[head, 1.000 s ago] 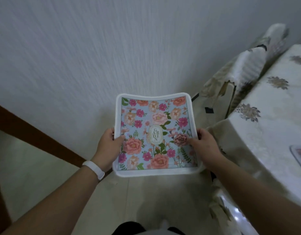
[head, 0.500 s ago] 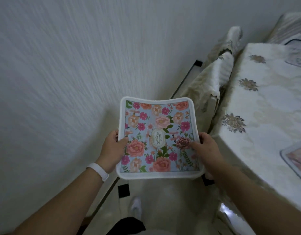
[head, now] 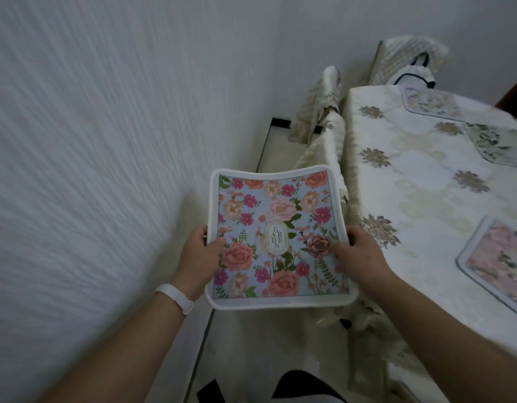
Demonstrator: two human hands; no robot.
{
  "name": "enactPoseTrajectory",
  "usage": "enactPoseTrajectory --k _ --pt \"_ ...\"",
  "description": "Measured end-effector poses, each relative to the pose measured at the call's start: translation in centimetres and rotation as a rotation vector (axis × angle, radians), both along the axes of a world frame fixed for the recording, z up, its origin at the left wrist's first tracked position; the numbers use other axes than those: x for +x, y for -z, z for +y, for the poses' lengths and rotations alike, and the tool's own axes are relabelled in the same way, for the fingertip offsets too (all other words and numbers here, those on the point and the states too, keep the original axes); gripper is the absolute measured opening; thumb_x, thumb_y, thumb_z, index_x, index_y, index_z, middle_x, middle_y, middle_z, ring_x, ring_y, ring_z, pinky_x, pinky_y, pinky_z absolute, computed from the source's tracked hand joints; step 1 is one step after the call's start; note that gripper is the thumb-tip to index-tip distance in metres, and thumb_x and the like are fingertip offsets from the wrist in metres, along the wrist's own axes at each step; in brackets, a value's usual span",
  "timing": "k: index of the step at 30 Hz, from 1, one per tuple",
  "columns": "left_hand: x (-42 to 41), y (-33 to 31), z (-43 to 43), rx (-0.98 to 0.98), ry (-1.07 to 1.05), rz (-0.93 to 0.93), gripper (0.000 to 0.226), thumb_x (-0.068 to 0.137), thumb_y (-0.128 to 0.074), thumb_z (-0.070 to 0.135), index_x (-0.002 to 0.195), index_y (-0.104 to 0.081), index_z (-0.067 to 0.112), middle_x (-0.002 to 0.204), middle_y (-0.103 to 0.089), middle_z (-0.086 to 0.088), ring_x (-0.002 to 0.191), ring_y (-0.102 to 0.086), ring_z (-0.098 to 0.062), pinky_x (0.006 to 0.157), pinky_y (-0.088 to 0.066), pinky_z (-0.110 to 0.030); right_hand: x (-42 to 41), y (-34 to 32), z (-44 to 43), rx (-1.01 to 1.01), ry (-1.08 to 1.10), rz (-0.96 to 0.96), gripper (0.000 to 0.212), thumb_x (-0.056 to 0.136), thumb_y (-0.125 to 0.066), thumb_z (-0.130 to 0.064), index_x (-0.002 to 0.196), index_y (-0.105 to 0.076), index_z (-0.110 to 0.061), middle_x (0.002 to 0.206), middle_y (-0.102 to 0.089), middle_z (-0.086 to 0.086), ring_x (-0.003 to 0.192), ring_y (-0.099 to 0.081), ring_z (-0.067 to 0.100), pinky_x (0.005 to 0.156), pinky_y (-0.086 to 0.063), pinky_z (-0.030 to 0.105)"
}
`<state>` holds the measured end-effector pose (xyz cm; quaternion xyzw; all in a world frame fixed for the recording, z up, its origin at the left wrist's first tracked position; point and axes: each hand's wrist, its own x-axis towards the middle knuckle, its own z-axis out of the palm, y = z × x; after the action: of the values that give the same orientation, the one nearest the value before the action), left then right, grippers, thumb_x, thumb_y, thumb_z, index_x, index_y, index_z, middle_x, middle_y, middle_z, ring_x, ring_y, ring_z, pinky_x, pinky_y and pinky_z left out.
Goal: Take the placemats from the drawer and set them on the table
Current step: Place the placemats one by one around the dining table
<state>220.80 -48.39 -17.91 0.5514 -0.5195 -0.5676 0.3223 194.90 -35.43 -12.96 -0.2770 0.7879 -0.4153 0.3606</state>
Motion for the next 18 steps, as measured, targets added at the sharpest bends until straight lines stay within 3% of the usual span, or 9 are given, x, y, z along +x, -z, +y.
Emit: enactPoseTrajectory --k 6,10,15,18 --pt "-4.7 0.6 -5.9 0.037 0.079 -0.002 0.02 0.094 -0.063 0.02 0.113 -0.064 0.017 0.104 -0.073 -0.007 0.085 -0.074 -0.024 0.072 -0.062 -0.046 -4.0 -0.1 -3.8 -0.025 0.09 0.016 0.015 0.09 -0.066 -0.015 0.103 -0.059 -0.016 0.085 -0.071 -0.001 0.059 -0.072 0.008 0.047 -0.056 0.026" --pt "-8.7 0.5 -10.0 0.023 0.107 -0.017 0.019 0.094 -0.062 0.018 0.113 -0.063 0.016 0.104 -0.073 -0.009 0.086 -0.074 -0.026 0.073 -0.061 -0.049 -7.9 0.8 -7.5 -0.02 0.123 0.027 0.016 0.088 -0.068 -0.019 0.103 -0.061 -0.02 0.087 -0.072 -0.001 0.065 -0.073 0.015 0.06 -0.062 0.039" --pt "-14.7 -1.0 -16.2 0.026 0.131 -0.04 0.02 0.094 -0.063 0.02 0.114 -0.064 0.017 0.103 -0.074 -0.008 0.086 -0.074 -0.026 0.075 -0.061 -0.049 -13.7 0.7 -12.4 -0.06 0.159 -0.023 0.011 0.091 -0.065 -0.017 0.1 -0.06 -0.017 0.088 -0.071 -0.001 0.066 -0.072 0.012 0.053 -0.058 0.029" --pt "-19.1 -2.3 -19.5 0.01 0.161 -0.049 0.017 0.095 -0.063 0.018 0.112 -0.063 0.016 0.102 -0.073 -0.01 0.084 -0.074 -0.027 0.073 -0.061 -0.047 -17.6 0.4 -14.8 -0.054 0.189 -0.033 0.01 0.092 -0.063 -0.016 0.1 -0.059 -0.016 0.091 -0.07 0.001 0.073 -0.072 0.016 0.056 -0.059 0.03"
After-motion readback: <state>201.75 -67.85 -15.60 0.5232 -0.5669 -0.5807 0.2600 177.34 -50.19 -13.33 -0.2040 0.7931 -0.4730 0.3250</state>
